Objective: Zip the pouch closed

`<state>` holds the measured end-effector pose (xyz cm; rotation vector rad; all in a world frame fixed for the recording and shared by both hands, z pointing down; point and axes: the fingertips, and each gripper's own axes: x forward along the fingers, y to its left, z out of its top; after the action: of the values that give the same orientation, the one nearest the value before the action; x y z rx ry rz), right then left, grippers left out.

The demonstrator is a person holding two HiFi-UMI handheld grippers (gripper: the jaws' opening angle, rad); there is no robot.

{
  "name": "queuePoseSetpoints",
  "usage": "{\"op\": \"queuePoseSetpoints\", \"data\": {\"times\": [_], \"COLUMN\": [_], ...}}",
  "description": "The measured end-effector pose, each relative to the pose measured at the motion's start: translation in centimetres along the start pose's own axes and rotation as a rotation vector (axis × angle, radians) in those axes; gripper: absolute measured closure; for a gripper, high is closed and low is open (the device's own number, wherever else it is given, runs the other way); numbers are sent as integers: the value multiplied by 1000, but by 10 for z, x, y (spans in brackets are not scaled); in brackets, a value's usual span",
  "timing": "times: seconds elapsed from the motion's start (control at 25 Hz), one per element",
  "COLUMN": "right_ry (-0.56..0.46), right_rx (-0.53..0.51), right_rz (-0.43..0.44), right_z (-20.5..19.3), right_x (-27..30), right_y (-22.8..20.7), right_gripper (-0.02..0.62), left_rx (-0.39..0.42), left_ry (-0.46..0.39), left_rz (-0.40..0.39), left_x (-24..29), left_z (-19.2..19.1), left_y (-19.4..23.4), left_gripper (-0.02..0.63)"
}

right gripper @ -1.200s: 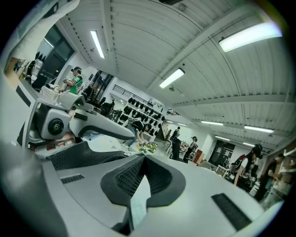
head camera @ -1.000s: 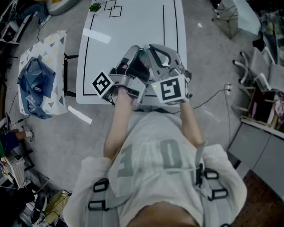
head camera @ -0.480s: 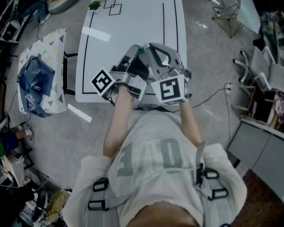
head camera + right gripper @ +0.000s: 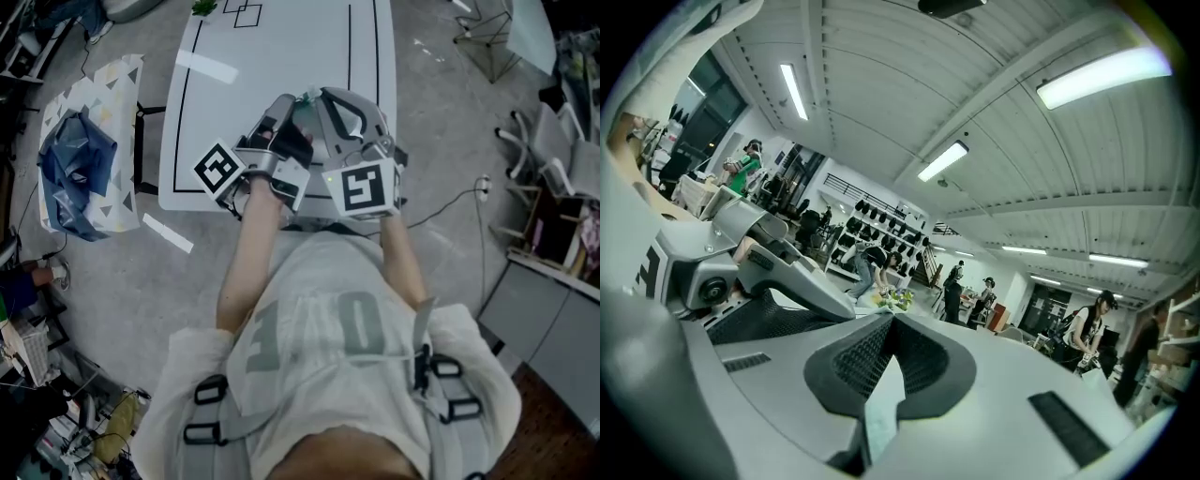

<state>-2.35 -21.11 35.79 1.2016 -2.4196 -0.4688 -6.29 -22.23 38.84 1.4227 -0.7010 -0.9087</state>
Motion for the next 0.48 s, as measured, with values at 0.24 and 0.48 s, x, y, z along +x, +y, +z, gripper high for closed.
{"op": "queuePoseSetpoints", "data": {"times": [0.24,0.48], "right_ry": [-28,-40], "right_rx": [33,56], "right_rz": [-9,-26], "right_z": [3,2], "right_x": [-5,-9], "right_y": [-4,-12], "right_gripper": [588,588], "left_rx": [43,55], "left_ry": [-22,-87], "left_rz": [45,120], "left_x": [-4,-23], "left_z": [5,28], "left_y": [7,33], "left_gripper": [597,598]}}
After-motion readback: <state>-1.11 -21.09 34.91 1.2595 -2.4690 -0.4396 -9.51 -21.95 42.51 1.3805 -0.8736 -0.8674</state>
